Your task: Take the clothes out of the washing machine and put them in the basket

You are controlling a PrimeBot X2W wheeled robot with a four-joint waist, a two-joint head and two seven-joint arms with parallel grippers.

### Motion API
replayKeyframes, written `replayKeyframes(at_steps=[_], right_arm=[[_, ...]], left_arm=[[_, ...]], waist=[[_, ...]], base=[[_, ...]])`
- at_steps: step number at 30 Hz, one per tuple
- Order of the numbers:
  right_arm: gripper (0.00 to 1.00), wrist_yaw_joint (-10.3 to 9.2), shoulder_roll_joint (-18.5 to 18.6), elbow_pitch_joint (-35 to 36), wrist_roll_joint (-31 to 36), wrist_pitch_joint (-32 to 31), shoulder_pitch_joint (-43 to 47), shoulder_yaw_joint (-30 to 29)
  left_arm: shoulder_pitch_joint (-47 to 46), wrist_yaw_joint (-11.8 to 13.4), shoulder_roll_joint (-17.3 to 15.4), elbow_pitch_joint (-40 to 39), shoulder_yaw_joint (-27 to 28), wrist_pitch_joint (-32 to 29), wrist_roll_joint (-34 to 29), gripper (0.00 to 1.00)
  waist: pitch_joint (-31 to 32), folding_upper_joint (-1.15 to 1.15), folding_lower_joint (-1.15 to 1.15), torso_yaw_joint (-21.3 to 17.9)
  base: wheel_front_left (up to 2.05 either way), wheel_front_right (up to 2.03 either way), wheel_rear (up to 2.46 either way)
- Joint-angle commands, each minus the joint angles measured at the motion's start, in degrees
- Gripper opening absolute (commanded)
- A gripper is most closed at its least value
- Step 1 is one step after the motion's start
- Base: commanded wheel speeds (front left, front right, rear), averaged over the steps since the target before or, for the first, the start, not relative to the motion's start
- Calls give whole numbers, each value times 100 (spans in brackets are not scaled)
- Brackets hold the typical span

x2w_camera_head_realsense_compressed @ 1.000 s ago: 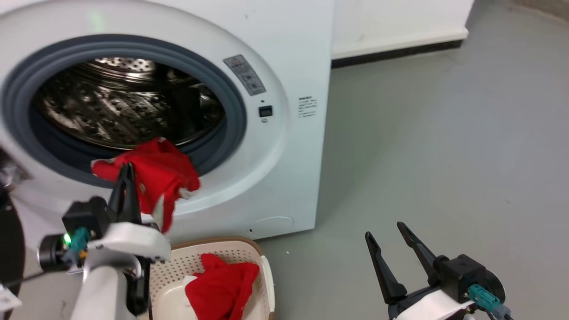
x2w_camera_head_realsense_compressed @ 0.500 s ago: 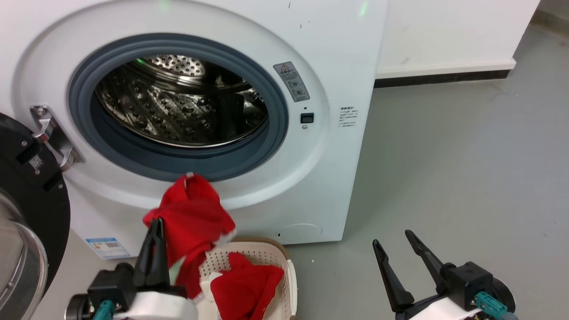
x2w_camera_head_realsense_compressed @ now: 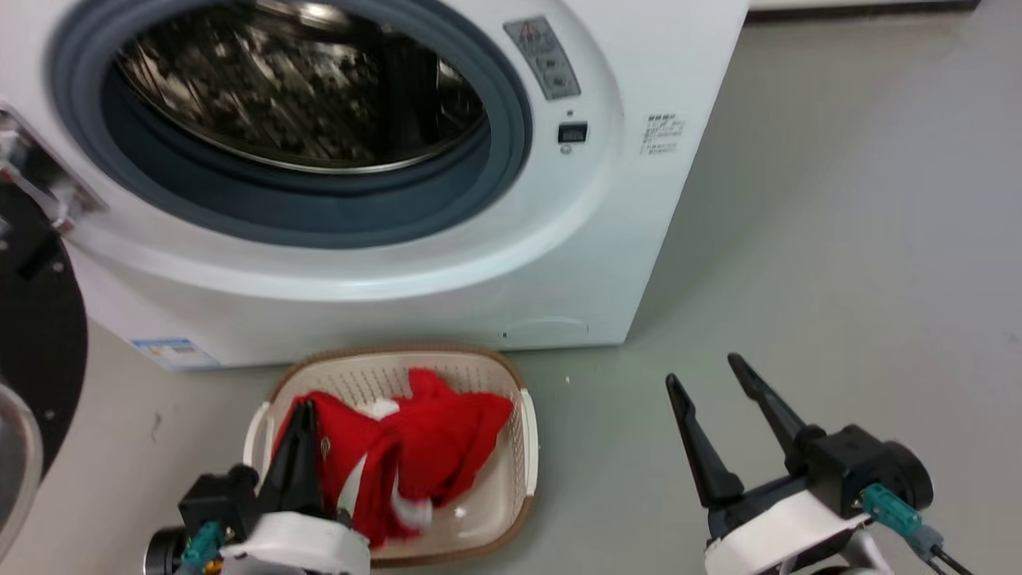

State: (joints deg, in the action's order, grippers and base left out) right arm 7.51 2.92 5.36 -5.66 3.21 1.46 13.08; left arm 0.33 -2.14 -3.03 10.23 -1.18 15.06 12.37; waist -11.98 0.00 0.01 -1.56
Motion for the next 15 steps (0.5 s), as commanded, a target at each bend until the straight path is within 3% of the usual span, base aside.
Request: replayKeyframes(at_steps=[1, 15], right_arm=[[100, -4, -8, 38, 8, 20, -130, -13], [100, -4, -8, 107, 100, 164, -823, 153]], left_arm=[[-165, -22, 7, 21, 48, 16, 2, 0], [-1389, -323, 15, 1342, 404, 15, -163, 0]], waist=[[-470, 0, -1, -46], [-2049, 0, -1, -213]], base=[[0, 0, 0], [0, 0, 0]])
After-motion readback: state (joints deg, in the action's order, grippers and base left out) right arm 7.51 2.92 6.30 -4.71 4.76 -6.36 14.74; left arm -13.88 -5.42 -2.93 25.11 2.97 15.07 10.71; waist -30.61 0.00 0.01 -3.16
